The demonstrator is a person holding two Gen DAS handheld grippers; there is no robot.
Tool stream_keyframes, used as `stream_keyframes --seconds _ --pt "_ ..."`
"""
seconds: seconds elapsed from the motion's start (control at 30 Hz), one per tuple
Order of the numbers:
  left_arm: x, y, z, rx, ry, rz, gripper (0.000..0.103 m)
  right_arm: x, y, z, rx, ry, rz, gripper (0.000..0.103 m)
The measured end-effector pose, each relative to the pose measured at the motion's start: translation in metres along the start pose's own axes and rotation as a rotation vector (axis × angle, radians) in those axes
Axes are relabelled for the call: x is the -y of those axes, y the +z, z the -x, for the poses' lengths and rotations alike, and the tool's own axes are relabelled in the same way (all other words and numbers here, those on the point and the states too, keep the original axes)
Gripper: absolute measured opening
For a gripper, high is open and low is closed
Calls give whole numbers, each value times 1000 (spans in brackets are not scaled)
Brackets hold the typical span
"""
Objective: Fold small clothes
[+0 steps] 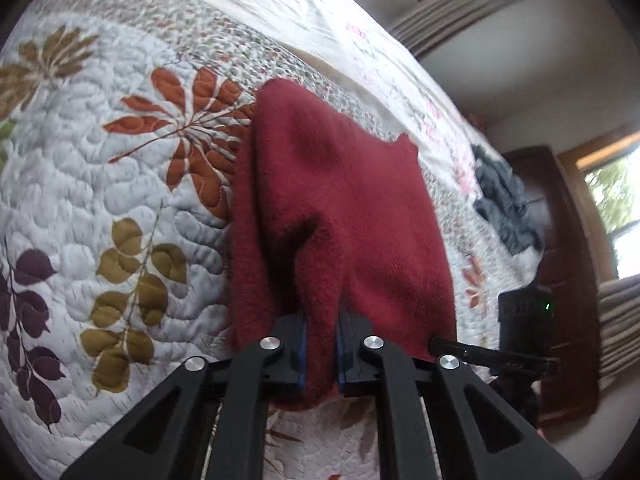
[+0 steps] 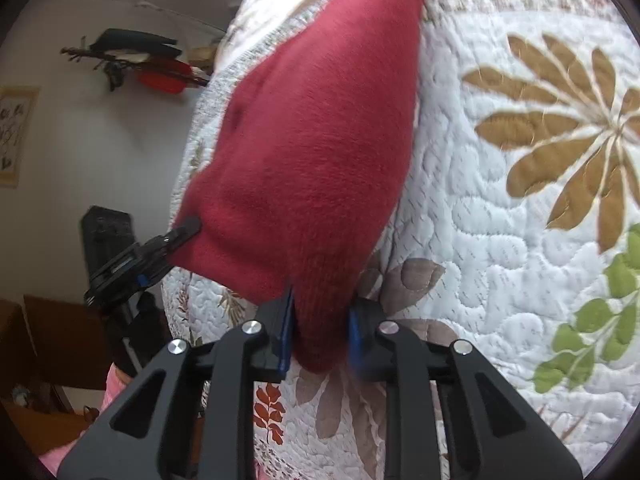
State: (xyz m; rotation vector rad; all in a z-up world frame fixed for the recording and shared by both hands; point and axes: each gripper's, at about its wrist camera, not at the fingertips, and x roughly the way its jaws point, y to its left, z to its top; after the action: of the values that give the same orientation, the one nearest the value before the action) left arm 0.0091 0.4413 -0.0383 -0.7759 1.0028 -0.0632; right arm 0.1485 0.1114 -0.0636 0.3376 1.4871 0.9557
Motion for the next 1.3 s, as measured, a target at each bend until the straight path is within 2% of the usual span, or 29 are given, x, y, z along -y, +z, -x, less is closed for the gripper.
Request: stream_keyframes --seconds 0.1,0.2,0.37,0.47,0.53,0.57,0.67,0.83,0.93,0.97,1.0,1.07,1.17,1.23,1.3 --pt "-24 -3 1 -13 -42 67 10 4 -4 1 -9 3 1 19" --pt "-38 -8 -10 -31 -45 88 10 11 -8 -11 -37 -42 3 19" --pt "-33 -11 -19 -36 0 39 14 16 -10 -16 -44 -44 -10 20" --pt "-22 -8 -10 -45 9 4 15 11 -8 -12 -51 -64 24 26" --pt "-13 -4 4 -24 -1 -16 25 7 -6 -6 -43 -71 43 30" --pt "-12 -1 9 -7 -6 -23 30 6 -6 -4 -40 -69 48 30" --pt "-9 20 18 44 6 -38 30 5 -6 0 -33 -87 73 30" --pt "-14 68 -11 49 65 -2 30 8 -7 -5 -33 -90 62 31" --pt "-23 87 -37 36 105 42 29 7 -7 -10 -32 -88 63 31" --pt "-24 91 -42 41 105 52 17 7 -7 -10 -33 -89 66 31" --pt "-21 97 -46 53 92 46 11 8 -7 -10 -33 -92 69 32" --pt "-10 102 -50 59 98 11 10 7 -8 -12 -34 -98 77 32" --pt "15 106 -44 121 106 -102 9 5 -8 -15 -30 -99 85 32" --pt "9 110 -45 126 150 -91 9 5 -9 -17 -31 -95 82 33" --pt "-8 114 -56 78 187 -52 9 4 -9 -19 -34 -93 77 34"
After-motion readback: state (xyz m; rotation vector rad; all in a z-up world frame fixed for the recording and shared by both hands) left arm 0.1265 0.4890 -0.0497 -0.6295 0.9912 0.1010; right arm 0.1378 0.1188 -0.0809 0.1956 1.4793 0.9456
